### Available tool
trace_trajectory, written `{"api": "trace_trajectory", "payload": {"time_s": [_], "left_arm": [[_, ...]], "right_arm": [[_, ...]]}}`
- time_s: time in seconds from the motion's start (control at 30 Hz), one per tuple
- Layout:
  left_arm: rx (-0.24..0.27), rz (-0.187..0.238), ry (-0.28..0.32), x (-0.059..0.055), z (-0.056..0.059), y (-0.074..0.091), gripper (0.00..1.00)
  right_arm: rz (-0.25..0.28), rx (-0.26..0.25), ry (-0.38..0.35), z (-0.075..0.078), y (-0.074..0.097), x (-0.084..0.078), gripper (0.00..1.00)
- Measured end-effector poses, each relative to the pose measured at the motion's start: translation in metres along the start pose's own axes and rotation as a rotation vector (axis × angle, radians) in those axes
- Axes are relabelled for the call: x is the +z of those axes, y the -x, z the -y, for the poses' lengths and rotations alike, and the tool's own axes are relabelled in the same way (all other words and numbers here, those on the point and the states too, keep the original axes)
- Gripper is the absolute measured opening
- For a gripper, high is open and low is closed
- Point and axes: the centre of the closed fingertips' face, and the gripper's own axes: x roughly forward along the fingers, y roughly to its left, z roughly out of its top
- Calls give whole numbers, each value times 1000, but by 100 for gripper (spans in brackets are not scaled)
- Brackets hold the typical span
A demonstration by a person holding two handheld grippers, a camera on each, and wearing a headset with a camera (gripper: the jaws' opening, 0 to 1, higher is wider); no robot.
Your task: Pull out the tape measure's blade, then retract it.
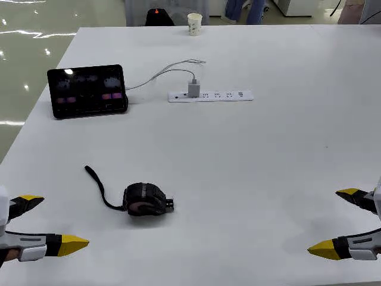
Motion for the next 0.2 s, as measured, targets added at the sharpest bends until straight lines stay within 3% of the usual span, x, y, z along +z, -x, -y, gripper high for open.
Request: {"api": "trace_trajectory", "payload": {"time_s": [0.2], "left_arm": [[-3, -1, 2, 1, 0, 1, 99]], "right_arm": [[3, 4, -10, -2, 0, -2, 99]]}}
